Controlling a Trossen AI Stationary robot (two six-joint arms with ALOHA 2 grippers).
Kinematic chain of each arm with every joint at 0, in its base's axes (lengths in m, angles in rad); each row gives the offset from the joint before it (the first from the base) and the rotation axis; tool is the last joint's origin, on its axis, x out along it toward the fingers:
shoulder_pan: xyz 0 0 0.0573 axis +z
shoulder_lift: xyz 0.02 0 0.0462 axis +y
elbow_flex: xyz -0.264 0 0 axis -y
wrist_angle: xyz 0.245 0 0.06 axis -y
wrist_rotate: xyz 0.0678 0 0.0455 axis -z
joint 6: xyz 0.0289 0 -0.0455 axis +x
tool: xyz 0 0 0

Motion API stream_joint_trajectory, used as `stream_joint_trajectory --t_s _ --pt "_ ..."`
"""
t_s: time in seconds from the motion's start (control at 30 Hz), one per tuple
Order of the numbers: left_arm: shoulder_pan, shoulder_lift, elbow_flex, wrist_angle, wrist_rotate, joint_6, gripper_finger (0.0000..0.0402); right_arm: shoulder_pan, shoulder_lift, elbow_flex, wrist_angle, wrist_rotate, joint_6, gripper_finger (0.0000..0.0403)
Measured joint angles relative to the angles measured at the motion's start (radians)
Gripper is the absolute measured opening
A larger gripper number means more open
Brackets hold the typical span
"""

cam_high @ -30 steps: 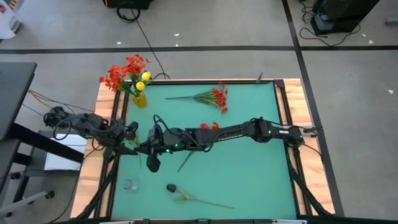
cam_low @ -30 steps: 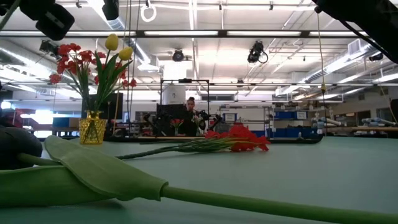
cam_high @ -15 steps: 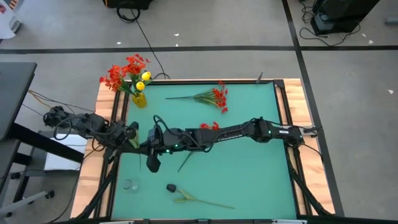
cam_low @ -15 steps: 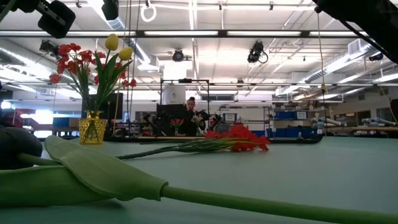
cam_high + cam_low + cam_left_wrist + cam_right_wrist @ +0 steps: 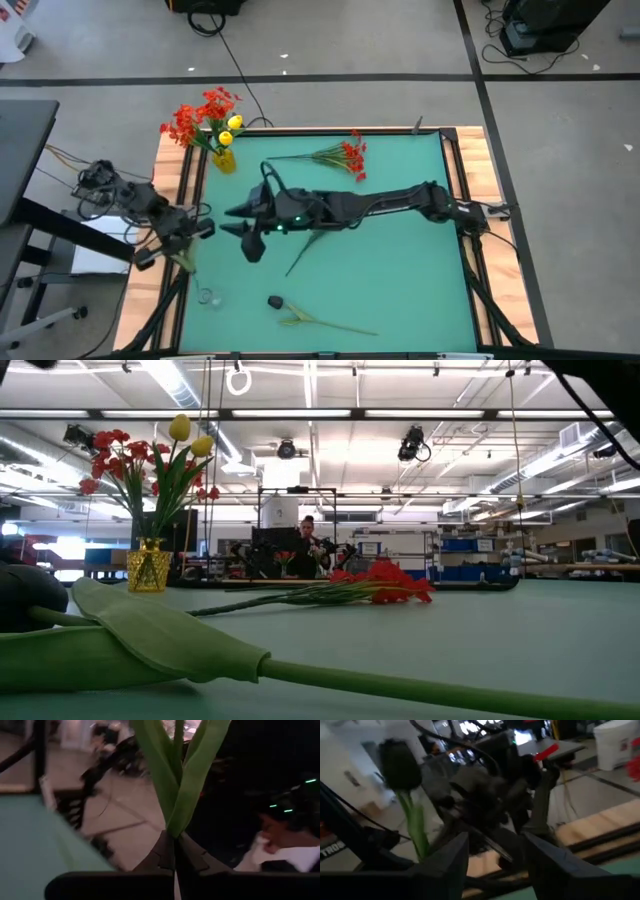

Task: Sort flowers into vase by color
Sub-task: Put the black flower into the transparent vase

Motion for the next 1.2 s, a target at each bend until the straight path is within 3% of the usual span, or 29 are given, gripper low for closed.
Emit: stream_joint_trajectory --t_s 0.13,0.33,0.73,0.9,1.2 --pt "-0.070 0.000 0.001 0.075 -0.036 0.046 0.0001 0.011 -0.062 0.000 -0.112 0.080 -0.019 0.0197" --pt "-0.106 0.003 0.001 0.020 -0.078 0.146 0.0001 0.020 -0.126 0.000 -0.206 0.181 -0.028 0.0197" --pt "-0.108 0.003 0.001 -0.138 -0.103 0.159 0.0008 0.004 -0.128 0.000 -0.268 0.195 0.000 0.0198" --pt "-0.108 0.003 0.001 -0.147 -0.122 0.075 0.0045 -0.011 -0.128 0.000 -0.263 0.176 0.002 0.0204" --pt "-0.108 0.004 0.000 -0.151 -0.122 0.015 0.0157 -0.026 -0.128 0.000 -0.264 0.136 0.011 0.0209"
